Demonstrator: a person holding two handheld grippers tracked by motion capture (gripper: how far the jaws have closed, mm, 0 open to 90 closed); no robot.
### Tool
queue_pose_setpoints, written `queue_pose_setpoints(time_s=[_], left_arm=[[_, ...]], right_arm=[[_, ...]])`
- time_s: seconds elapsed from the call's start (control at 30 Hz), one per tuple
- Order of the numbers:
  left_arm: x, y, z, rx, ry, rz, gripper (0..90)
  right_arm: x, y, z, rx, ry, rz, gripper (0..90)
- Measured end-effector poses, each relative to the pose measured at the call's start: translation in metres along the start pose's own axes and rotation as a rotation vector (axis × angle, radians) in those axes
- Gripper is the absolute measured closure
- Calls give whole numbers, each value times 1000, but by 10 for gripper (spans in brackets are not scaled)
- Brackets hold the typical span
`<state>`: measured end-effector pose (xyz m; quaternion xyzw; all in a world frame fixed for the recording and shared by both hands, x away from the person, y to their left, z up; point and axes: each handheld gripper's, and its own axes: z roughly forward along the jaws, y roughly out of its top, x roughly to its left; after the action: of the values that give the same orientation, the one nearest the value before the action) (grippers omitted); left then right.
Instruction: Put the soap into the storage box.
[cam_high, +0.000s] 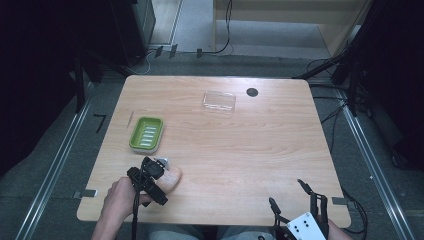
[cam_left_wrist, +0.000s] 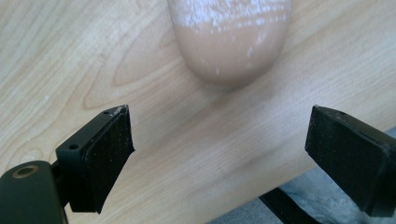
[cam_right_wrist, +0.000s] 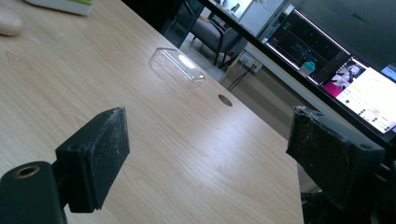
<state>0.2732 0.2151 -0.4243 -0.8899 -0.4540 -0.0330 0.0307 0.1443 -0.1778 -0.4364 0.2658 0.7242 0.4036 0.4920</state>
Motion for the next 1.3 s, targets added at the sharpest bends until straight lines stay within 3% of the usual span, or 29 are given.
queue_pose_setpoints(time_s=[0.2, 0.7, 1.3], left_arm=[[1, 7, -1, -16, -12, -27, 83], [0, 24, -1, -25, -17, -35, 82], [-3, 52, 11, -15, -21, -62, 77]], right_arm=[[0, 0, 0, 1, -1, 2, 132], [0, 0, 0, 0, -1, 0, 132], [-1, -1, 0, 1, -2, 6, 132]])
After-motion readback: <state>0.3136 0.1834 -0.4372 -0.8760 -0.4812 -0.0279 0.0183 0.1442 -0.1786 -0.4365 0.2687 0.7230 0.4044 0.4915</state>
